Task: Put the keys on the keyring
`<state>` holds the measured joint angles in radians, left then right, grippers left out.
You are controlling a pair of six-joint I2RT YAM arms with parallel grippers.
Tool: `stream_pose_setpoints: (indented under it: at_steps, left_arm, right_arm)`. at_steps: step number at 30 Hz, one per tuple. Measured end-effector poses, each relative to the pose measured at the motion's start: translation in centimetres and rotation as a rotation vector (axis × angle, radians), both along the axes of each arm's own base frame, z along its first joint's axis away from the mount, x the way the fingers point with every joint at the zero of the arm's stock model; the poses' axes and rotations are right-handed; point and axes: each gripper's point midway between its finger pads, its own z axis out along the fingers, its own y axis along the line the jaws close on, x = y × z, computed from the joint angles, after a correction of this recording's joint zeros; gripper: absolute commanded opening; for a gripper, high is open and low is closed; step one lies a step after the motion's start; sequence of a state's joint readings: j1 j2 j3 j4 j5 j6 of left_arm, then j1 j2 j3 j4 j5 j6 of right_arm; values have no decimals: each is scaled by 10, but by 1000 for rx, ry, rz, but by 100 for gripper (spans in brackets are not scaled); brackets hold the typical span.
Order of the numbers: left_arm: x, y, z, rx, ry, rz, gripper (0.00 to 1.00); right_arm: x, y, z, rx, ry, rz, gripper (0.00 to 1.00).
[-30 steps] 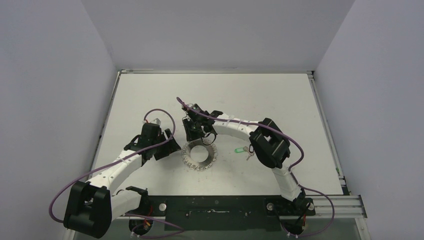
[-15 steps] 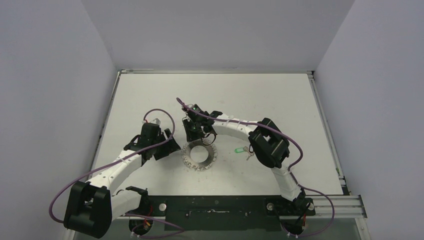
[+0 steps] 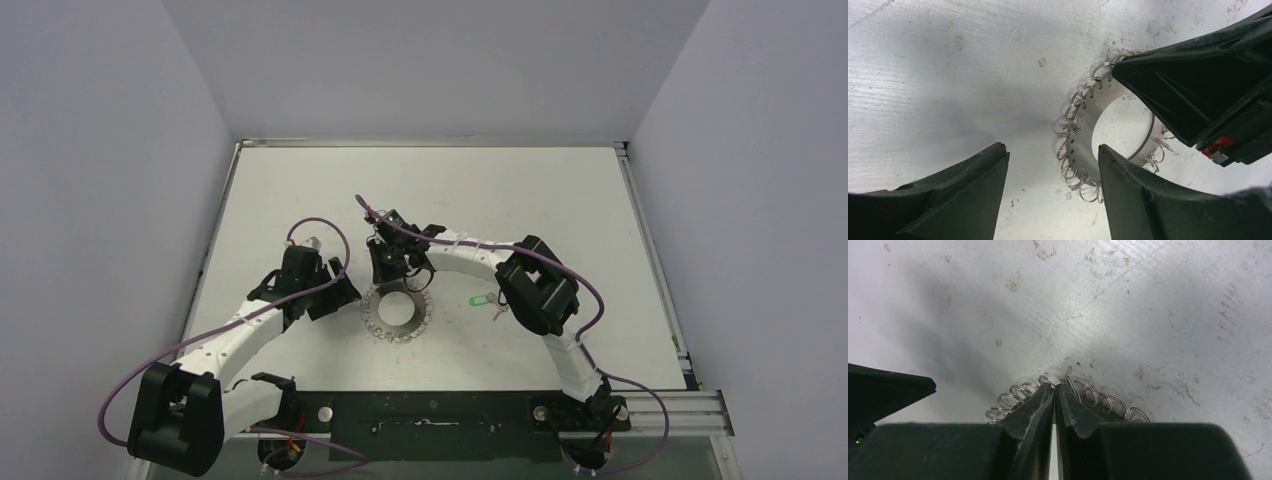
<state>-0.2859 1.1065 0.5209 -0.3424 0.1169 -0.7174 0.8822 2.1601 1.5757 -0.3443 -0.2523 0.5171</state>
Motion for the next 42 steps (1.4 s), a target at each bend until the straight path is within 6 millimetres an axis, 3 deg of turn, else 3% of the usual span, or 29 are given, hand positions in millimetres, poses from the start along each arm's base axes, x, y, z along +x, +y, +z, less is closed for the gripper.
stream_pose_setpoints:
  at_steps: [5,18,29,35,42]
  left_arm:
    - [0,0,0,0,0,2,64]
    - [0,1,0,0,1,5,64]
    - [-2,0,-6,-1,27,-1,64]
    - [-2,-1,-5,-4,27,-8,64]
    - [-2,-1,-5,-3,29,-11,64]
  right_arm:
    - [2,-2,-1,-1,0,-2,27]
    - [3,-4,-1,-16,-13,3,36]
    - [4,-18,-8,-116,-56,6,34]
    - [5,-20,-9,-130,-61,8,18]
    - [5,-19,-12,-131,-57,8,28]
